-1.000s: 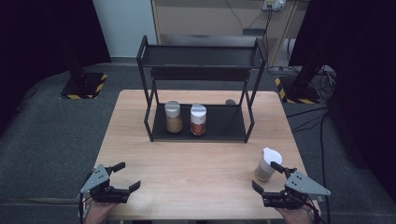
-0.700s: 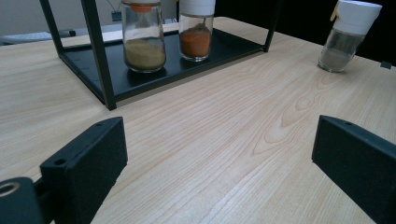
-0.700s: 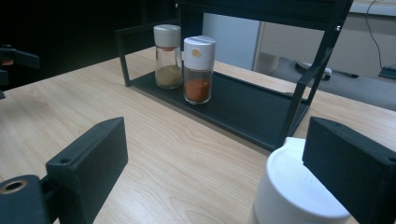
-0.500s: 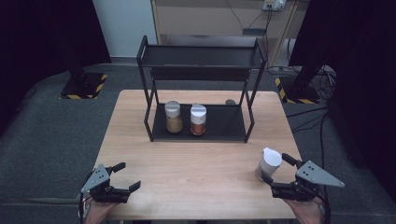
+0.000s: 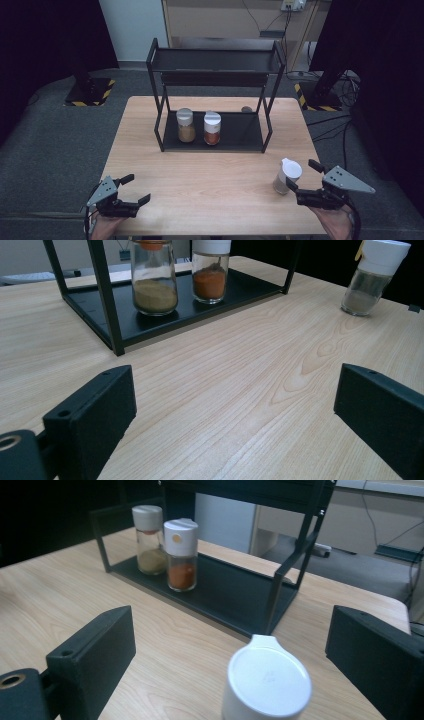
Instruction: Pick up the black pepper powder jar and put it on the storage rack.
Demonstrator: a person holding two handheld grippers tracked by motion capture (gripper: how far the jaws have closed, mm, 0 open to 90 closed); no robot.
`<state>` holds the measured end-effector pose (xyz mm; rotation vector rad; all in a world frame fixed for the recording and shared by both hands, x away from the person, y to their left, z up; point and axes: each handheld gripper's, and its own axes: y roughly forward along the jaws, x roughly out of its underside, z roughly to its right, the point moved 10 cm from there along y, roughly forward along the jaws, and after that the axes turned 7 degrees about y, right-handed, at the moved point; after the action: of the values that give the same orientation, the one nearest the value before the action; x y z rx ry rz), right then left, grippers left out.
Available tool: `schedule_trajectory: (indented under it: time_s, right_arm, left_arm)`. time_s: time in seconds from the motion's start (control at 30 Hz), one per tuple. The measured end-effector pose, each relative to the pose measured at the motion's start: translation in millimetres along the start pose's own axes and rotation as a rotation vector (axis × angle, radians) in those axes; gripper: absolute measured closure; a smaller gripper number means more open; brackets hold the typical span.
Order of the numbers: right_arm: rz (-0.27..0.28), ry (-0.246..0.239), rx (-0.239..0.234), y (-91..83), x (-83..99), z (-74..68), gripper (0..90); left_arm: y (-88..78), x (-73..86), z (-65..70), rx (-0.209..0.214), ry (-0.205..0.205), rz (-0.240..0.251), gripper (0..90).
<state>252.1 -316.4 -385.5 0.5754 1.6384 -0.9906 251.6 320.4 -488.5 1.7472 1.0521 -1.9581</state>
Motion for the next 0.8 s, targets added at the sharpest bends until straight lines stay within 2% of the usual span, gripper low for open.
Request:
schedule_trajectory:
  time_s: [0.23, 0.33, 0.4, 0.47, 0.8]
  right_arm:
    - [-0.030, 0.040, 0.017, 9.0, 6.5, 13.3, 5.9]
    - [-0.041, 0.063, 0.010, 12.8, 9.1, 16.6, 6.0]
    - [-0.053, 0.058, 0.022, 17.0, 11.3, 18.3, 6.0]
    - [-0.063, 0.079, 0.016, 20.8, 13.6, 21.3, 6.0]
    - [-0.102, 0.091, 0.027, 36.7, 21.3, 26.7, 6.3]
  left_arm:
    - [0.9, -0.5, 1.0, 0.001, 0.008, -0.008, 2.3]
    - [0.7, -0.4, 0.8, -0.001, 0.008, -0.008, 2.3]
    - [0.9, -0.3, 0.8, 0.000, 0.008, -0.009, 2.3]
    - [1.2, -0.5, 1.1, 0.001, 0.009, -0.012, 2.3]
    - [1.4, -0.7, 1.6, 0.001, 0.014, -0.014, 2.3]
